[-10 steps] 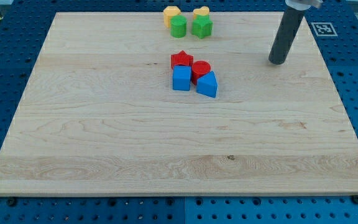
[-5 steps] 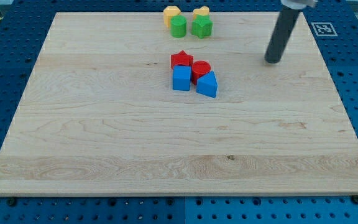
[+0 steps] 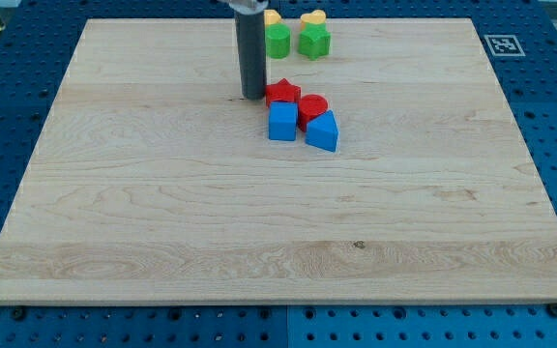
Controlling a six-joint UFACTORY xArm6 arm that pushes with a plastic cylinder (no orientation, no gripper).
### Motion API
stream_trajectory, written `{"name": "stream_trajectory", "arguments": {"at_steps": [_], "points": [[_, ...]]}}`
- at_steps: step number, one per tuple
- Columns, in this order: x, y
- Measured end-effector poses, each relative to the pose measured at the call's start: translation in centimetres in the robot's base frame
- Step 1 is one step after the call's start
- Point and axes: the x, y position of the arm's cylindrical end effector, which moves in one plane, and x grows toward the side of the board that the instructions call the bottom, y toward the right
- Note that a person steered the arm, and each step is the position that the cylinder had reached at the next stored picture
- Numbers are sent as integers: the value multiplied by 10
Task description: Move the red blocks towards the center right
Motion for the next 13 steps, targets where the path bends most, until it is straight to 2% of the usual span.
{"name": "stream_trajectory", "arguments": {"at_steps": [3,5,6,7,9,12,13], "points": [[31,93],[29,92],[16,64],[4,64],[2,125],[47,133],[49,147]]}}
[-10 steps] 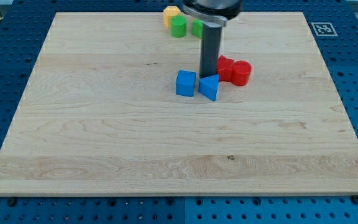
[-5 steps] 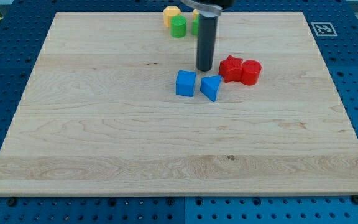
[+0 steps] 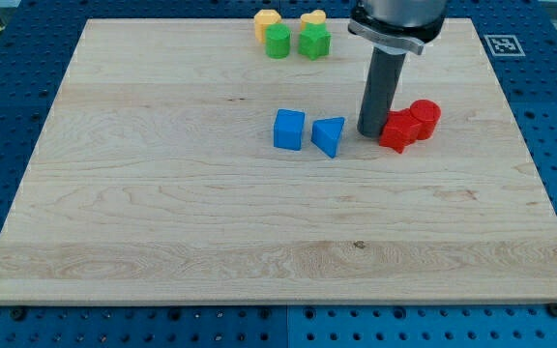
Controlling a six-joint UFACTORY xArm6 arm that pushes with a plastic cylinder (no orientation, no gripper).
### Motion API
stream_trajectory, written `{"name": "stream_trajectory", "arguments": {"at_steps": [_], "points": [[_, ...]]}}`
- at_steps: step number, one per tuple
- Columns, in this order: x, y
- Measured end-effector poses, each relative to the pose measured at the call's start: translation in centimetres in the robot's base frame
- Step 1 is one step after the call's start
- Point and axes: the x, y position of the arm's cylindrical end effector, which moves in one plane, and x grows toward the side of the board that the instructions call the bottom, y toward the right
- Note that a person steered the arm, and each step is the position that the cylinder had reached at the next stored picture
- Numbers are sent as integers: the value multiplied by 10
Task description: Move the red blocks towards the center right
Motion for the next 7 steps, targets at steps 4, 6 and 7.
{"name": "stream_trajectory", "arguments": {"at_steps": [4,6,7], "points": [[36,42],[48,71],[75,57]]}}
